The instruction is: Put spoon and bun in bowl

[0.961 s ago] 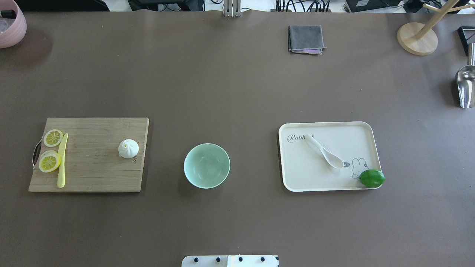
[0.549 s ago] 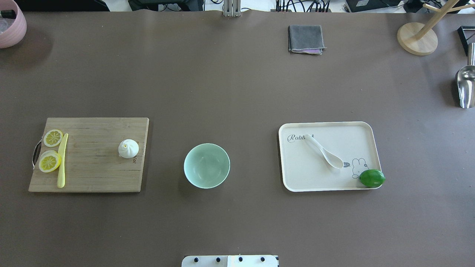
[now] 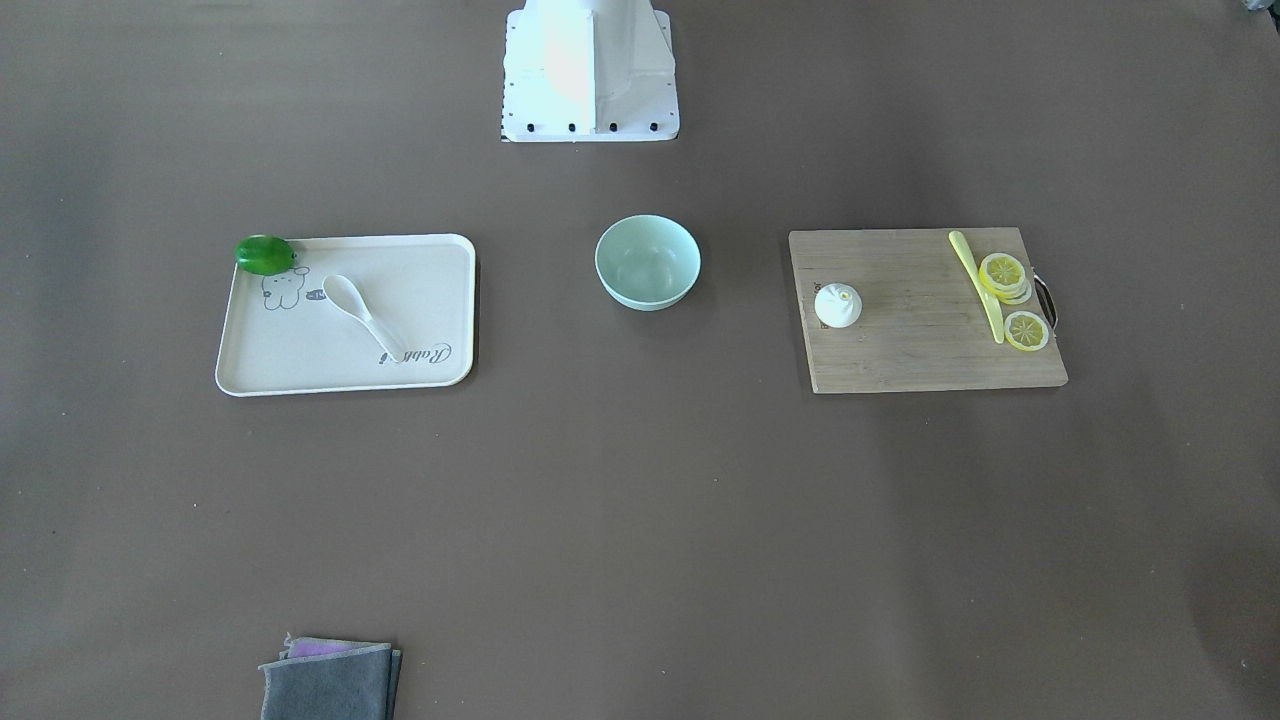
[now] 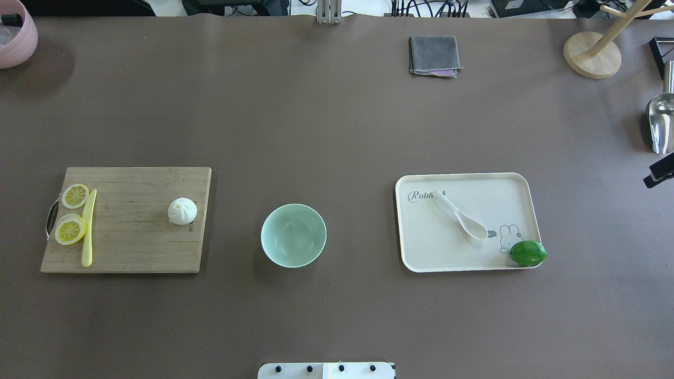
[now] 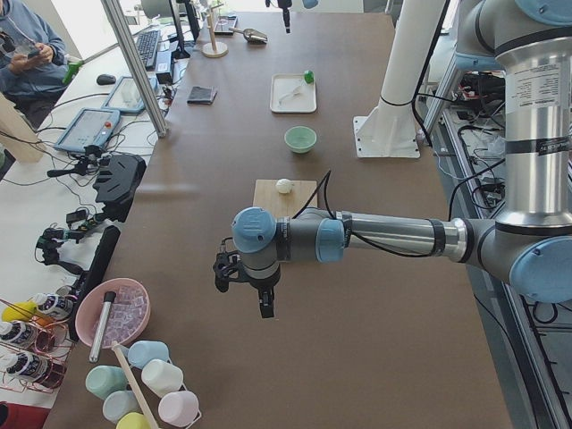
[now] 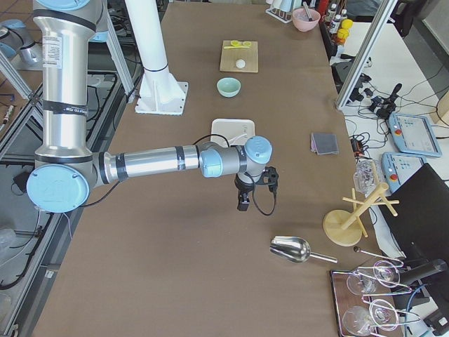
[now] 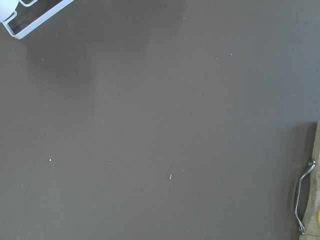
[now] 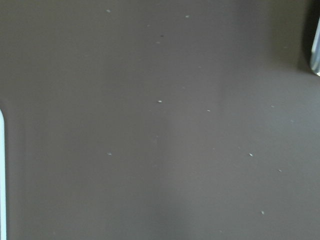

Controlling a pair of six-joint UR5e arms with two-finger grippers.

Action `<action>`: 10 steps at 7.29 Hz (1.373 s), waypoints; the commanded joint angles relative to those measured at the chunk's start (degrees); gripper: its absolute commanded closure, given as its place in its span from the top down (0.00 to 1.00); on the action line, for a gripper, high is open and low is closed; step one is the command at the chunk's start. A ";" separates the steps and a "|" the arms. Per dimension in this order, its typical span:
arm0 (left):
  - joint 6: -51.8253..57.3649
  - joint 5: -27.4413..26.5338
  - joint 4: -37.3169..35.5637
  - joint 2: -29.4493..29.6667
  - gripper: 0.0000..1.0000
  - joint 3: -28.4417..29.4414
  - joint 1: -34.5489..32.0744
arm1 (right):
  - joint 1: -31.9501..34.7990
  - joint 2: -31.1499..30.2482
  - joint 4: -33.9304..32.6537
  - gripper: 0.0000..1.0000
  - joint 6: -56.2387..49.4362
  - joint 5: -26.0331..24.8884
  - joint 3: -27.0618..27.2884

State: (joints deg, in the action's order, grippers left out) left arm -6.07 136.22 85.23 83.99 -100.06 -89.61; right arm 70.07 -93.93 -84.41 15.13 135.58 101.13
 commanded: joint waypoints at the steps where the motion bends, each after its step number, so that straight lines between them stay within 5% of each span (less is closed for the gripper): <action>1: 0.27 0.01 0.19 0.30 0.98 0.21 0.49 | -7.46 1.45 9.94 1.00 4.62 -0.31 0.21; 5: 0.10 -0.08 1.60 0.48 0.98 2.14 1.37 | -21.00 15.23 10.14 0.99 15.77 -2.50 0.57; 6: 0.10 -0.08 1.60 0.48 0.98 2.50 1.37 | -24.94 16.66 10.14 0.99 18.24 -7.73 1.09; 10: 0.10 -0.08 1.69 0.56 0.98 3.03 1.46 | -31.11 17.37 10.05 0.82 18.36 -12.15 0.83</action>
State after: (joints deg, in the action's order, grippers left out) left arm -5.92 136.11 86.89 84.49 -96.89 -88.16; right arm 41.38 -76.81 -74.32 33.46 126.25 102.21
